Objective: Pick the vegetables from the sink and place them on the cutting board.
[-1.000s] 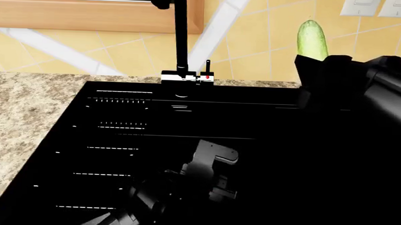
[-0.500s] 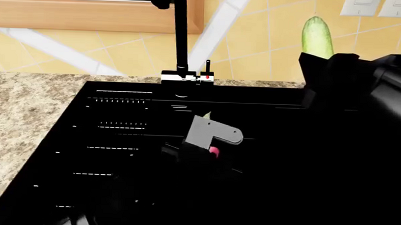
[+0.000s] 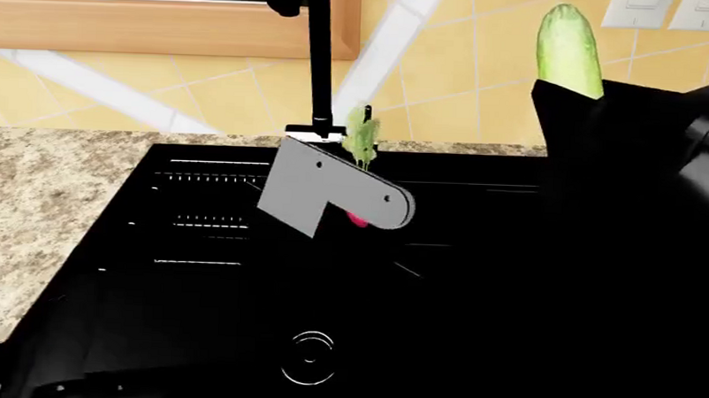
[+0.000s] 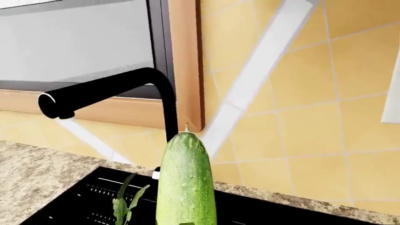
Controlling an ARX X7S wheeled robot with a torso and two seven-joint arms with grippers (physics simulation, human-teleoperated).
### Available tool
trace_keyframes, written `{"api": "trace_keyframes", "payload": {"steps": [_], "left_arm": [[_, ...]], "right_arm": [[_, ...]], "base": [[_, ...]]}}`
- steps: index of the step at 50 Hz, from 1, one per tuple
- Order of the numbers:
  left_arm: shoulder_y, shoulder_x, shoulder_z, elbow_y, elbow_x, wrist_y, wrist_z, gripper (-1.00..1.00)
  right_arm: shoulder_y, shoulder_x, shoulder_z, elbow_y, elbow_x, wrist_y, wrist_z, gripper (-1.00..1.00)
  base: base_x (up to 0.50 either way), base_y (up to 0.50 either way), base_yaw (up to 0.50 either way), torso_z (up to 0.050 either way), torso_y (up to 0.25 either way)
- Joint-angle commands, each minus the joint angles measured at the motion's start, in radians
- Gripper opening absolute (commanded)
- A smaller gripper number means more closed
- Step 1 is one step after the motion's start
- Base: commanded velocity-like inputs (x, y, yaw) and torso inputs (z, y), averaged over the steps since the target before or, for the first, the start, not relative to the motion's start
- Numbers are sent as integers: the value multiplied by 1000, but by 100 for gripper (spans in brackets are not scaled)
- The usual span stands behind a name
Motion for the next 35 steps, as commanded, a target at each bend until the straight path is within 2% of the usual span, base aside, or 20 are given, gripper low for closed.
{"api": "trace_keyframes", "payload": {"steps": [1,4,7,14,19,20,22,25,28,30,35], "left_arm": [[-3,-110,-31,165,25,-3,-50,-100],[15,-141,-26,218,58,-6,-81,-100],[63,-180,-3,303,141,-2,-117,-100],[328,-298,51,414,391,137,-182,-100],[347,-364,24,505,415,153,-245,-100],[340,-377,22,521,416,159,-255,-100],[253,-441,107,525,396,244,-311,-100],[39,-531,350,526,382,407,-424,-100],[-161,-584,612,526,406,566,-517,-100],[-189,-598,653,524,413,619,-538,-100],[-195,-652,634,512,428,709,-519,-100]], "right_arm": [[4,24,49,-98,3,-17,11,-100],[-18,37,72,-121,5,-32,13,-100],[-45,39,87,-154,2,-47,18,-100],[-125,20,128,-275,-12,-93,37,-100],[-207,24,190,-395,-9,-144,72,-100],[-230,24,209,-421,-9,-155,76,-100],[-256,-25,286,-451,37,-100,131,-100],[-189,-177,424,-451,233,52,327,-100],[-88,-318,454,-451,417,148,556,-100],[-114,-357,481,-451,412,208,558,-100],[-304,-570,656,-451,402,468,557,-100]], "base": [[0,0,0,0,0],[0,0,0,0,0],[-500,0,0,0,0],[-500,0,0,0,0],[-500,0,0,0,0],[-500,0,0,0,0],[-500,0,0,0,0],[-500,0,0,0,0],[-500,0,0,0,0],[-500,0,0,0,0],[-500,0,0,0,0]]}}
